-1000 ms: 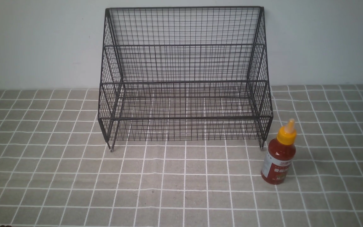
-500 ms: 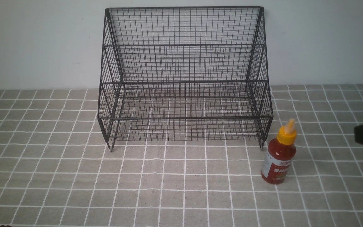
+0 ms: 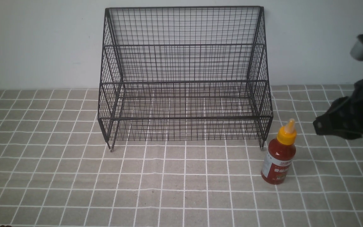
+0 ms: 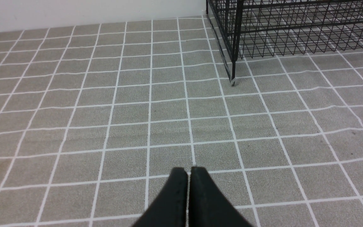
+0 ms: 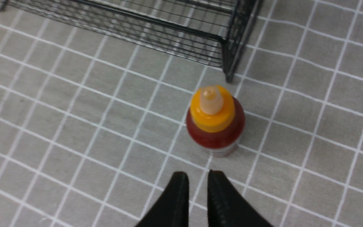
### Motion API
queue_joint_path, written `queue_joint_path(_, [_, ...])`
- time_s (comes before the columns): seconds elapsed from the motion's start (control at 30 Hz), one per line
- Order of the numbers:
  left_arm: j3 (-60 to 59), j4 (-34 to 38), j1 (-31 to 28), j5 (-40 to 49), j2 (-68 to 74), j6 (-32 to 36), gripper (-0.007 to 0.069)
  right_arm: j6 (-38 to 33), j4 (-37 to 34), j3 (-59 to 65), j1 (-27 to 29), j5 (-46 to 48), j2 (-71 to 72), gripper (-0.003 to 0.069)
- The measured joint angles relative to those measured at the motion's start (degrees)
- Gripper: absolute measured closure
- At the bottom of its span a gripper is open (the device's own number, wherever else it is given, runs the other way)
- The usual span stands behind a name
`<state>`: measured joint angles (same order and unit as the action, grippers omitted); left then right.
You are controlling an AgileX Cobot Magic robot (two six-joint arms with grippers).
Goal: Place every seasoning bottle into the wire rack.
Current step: Use the right arm to grab the condiment bottle closest to it
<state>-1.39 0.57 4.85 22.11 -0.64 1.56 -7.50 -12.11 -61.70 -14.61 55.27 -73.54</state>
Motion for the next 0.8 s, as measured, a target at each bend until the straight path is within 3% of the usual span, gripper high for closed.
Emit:
queue_joint_path(0.2, [0.0, 0.0, 0.0, 0.0, 0.0, 0.0, 0.0631, 2.97, 3.99, -2.91, -2.69, -1.2, -5.14, 0.035])
queue_joint_path(0.27, [0.0, 0.0, 0.0, 0.0, 0.0, 0.0, 0.0631, 3.23, 4.45, -3.85, -3.12, -2.44, -7.94, 0.0232])
queue_joint_path(0.3, [0.0, 0.0, 0.0, 0.0, 0.0, 0.0, 0.0631, 3.23, 4.54, -3.93, -3.12, -2.68, -8.37, 0.0224])
queue_joint_path(0.33, [0.0, 0.0, 0.0, 0.0, 0.0, 0.0, 0.0631, 3.27, 5.23, -4.18, -3.12, -3.38, -10.14, 0.0163])
queue_joint_path(0.43, [0.0, 0.0, 0.0, 0.0, 0.0, 0.0, 0.0631, 3.47, 6.01, -4.31, -3.12, -4.95, -13.17, 0.0106])
queue_joint_path(0.67, [0.0, 0.0, 0.0, 0.0, 0.0, 0.0, 0.0631, 3.54, 6.04, -4.31, -3.12, -8.49, -18.19, 0.0104])
queue_joint_path(0.8, [0.0, 0.0, 0.0, 0.0, 0.0, 0.0, 0.0631, 3.59, 5.49, -4.33, -3.12, -8.94, -19.44, 0.0231])
